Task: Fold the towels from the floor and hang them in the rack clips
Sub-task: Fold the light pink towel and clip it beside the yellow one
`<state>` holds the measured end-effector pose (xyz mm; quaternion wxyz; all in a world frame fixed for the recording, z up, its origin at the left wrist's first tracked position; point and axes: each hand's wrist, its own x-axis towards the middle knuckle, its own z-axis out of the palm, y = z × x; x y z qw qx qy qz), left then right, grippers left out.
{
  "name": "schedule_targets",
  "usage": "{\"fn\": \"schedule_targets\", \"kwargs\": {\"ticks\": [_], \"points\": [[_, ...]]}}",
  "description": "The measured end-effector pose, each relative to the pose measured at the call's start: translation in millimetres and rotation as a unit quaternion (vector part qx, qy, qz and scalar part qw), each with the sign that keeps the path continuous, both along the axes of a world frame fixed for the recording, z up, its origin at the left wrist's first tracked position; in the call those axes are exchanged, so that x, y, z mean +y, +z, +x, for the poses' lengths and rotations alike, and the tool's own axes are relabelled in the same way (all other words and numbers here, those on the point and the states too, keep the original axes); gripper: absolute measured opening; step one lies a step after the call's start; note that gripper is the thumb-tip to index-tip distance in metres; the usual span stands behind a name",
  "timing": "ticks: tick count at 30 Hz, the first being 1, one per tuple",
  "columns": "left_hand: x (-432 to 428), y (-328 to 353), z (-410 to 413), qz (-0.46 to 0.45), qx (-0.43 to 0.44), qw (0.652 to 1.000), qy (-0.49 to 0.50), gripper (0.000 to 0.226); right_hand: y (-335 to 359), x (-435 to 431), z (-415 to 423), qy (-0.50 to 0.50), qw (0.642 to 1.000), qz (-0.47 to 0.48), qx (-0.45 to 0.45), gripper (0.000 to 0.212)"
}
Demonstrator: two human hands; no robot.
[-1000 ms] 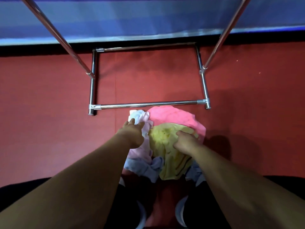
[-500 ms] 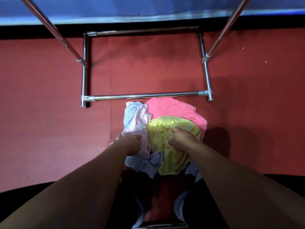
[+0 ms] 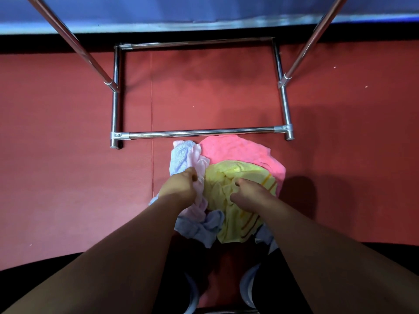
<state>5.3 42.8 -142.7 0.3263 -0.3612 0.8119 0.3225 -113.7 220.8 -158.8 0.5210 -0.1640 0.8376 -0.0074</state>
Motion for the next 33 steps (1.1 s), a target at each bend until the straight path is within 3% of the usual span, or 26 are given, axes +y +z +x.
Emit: {"fn": "schedule_targets", "kwargs": {"ticks": [4, 9, 14, 16, 20, 23, 27, 33], "points": [[0, 6, 0, -0.029, 0.013, 0.999, 0.023, 0.039, 5, -3, 2, 0.008, 1.0, -0.002, -0.005, 0.06], [-4, 21, -3, -0.018, 0.05, 0.997, 0.054, 0.029, 17, -8, 5, -0.002, 0.999, -0.036, 0.004, 0.05], [-9, 56, -6, 0.014, 0.102, 0.994, 0.04, 0.023, 56, -24, 10, -0.048, 0.985, -0.164, 0.031, 0.053], [-11, 78, -11, 0.028, 0.137, 0.99, 0.02, 0.025, 74, -32, 12, -0.067, 0.969, -0.235, 0.031, 0.04], [-11, 148, -23, 0.058, 0.254, 0.966, 0.002, 0.02, 126, -40, 9, -0.089, 0.938, -0.33, 0.061, 0.012], [-12, 207, -23, 0.062, 0.301, 0.952, -0.013, 0.022, 177, -38, 4, -0.099, 0.908, -0.397, 0.091, 0.029], [-14, 289, -21, 0.027, 0.329, 0.943, -0.032, 0.023, 252, -20, 2, -0.093, 0.878, -0.448, 0.141, 0.016], [12, 417, -23, -0.068, 0.405, 0.907, -0.092, 0.012, 378, -7, 4, -0.071, 0.844, -0.488, 0.209, 0.014]]}}
